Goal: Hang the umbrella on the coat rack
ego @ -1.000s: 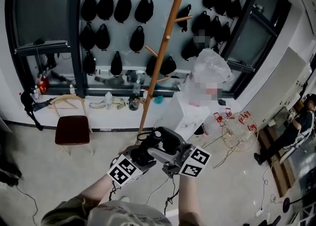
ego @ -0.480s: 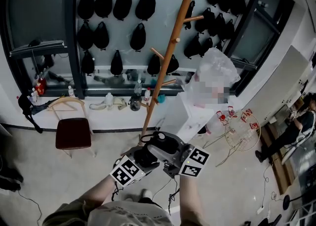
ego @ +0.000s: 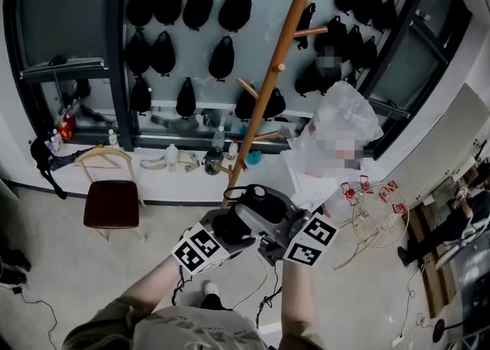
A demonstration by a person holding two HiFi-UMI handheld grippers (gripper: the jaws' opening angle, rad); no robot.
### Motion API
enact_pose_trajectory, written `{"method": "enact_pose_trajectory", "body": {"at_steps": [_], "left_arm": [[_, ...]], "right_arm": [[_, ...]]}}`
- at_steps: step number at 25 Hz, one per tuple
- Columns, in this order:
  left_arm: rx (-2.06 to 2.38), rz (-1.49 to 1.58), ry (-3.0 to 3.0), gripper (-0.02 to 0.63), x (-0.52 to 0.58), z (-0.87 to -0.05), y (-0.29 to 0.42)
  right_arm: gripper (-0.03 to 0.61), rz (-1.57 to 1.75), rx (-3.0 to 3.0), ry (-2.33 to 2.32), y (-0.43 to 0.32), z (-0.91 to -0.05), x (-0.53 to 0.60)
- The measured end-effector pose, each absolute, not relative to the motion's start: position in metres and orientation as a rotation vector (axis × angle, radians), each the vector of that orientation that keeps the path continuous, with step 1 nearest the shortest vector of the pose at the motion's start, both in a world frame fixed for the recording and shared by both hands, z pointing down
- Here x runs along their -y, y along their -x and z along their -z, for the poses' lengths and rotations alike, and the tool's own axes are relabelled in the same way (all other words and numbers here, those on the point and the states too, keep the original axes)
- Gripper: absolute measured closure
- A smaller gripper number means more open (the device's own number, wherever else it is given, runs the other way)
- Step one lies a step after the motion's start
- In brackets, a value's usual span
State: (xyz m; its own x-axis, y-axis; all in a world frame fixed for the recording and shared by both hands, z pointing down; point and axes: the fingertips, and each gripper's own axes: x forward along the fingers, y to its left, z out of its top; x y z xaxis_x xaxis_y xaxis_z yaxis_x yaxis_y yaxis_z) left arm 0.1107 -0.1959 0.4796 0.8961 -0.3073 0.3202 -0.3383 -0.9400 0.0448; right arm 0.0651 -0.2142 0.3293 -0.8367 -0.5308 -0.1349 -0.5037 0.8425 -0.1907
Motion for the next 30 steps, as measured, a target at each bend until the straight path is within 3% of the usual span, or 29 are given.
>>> {"method": "enact_pose_trajectory", "body": {"at_steps": [9, 12, 18, 24, 30], "left_arm": [[0.665, -0.4, -3.0, 0.277, 0.274, -0.436, -0.16], [0.81, -0.375, -3.011, 0.24, 0.303, -0.422, -0.17], [1.027, -0.275, -3.008, 0.175, 0.337, -0.407, -0.167], [1.069, -0.219, -2.93, 0.167, 0.338, -0.416, -0.142], [0.942, -0.415, -2.936, 0.169, 0.329, -0.45, -0.143]], "right_arm": [[0.371, 0.177, -2.838, 0.744, -0.118, -0.288, 0.284], [0.371, 0.151, -2.831, 0.724, -0.138, -0.276, 0.305], [0.371, 0.116, -2.821, 0.687, -0.16, -0.258, 0.338], [0.371, 0.099, -2.819, 0.654, -0.158, -0.25, 0.348], [0.371, 0.092, -2.785, 0.681, -0.158, -0.239, 0.359]]}}
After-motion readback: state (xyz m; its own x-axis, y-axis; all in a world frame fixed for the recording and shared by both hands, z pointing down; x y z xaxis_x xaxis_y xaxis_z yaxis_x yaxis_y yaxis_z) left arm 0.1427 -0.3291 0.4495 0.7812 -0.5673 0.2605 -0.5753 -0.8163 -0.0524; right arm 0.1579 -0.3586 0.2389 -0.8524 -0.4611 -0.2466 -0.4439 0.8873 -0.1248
